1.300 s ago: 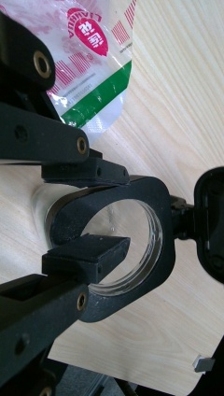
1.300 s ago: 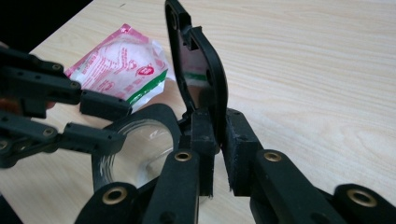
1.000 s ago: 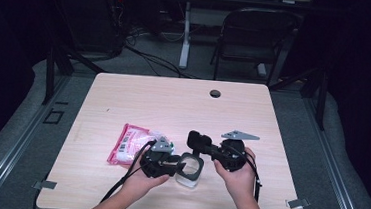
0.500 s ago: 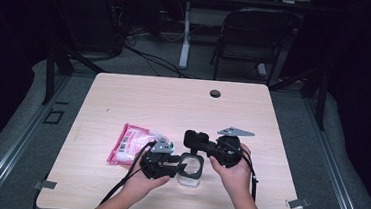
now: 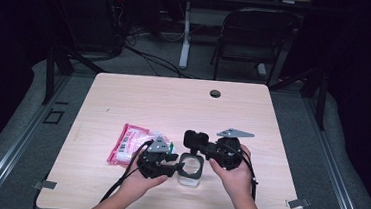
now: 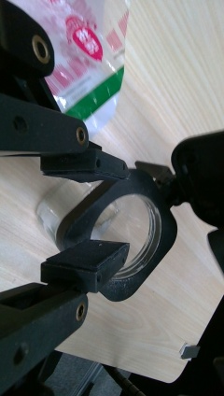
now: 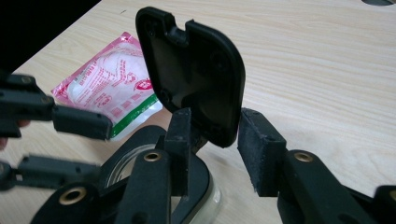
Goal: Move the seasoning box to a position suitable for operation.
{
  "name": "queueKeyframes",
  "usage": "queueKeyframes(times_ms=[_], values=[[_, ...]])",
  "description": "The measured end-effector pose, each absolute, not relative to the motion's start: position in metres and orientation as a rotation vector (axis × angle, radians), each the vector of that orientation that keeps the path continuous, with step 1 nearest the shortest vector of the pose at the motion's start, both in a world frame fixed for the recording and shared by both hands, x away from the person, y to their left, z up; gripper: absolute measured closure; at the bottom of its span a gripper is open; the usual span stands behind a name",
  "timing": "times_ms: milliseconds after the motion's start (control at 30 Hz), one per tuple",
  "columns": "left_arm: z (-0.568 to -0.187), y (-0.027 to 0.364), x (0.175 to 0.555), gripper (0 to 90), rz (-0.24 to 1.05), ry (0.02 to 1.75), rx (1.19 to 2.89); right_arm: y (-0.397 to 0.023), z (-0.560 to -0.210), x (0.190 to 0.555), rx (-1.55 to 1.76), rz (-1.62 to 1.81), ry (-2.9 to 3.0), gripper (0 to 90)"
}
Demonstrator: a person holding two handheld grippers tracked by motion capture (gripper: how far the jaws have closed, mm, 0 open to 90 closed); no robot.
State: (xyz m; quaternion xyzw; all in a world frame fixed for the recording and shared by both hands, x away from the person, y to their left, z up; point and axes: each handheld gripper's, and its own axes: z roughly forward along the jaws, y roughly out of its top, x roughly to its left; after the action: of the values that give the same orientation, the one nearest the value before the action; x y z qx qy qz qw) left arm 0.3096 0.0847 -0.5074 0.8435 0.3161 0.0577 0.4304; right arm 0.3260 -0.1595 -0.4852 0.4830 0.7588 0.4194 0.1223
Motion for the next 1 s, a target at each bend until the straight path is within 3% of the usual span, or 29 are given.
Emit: queueKeyframes(times_ms=[400,733,1000], values=[[-0.499,0.130,0.307,56.6,0.244,0.827,2.062,-0.169,-0.484,0.300,1.406,1.209,2.224,57.8],[-0.510,0.170,0.305,56.5,0.273,0.930,2.005,-0.171,-0.492,0.281,1.404,1.234,2.264,61.6],[-0.530,0.183,0.299,52.3,0.304,0.891,2.049,-0.178,-0.498,0.273,1.376,1.276,2.194,60.1]])
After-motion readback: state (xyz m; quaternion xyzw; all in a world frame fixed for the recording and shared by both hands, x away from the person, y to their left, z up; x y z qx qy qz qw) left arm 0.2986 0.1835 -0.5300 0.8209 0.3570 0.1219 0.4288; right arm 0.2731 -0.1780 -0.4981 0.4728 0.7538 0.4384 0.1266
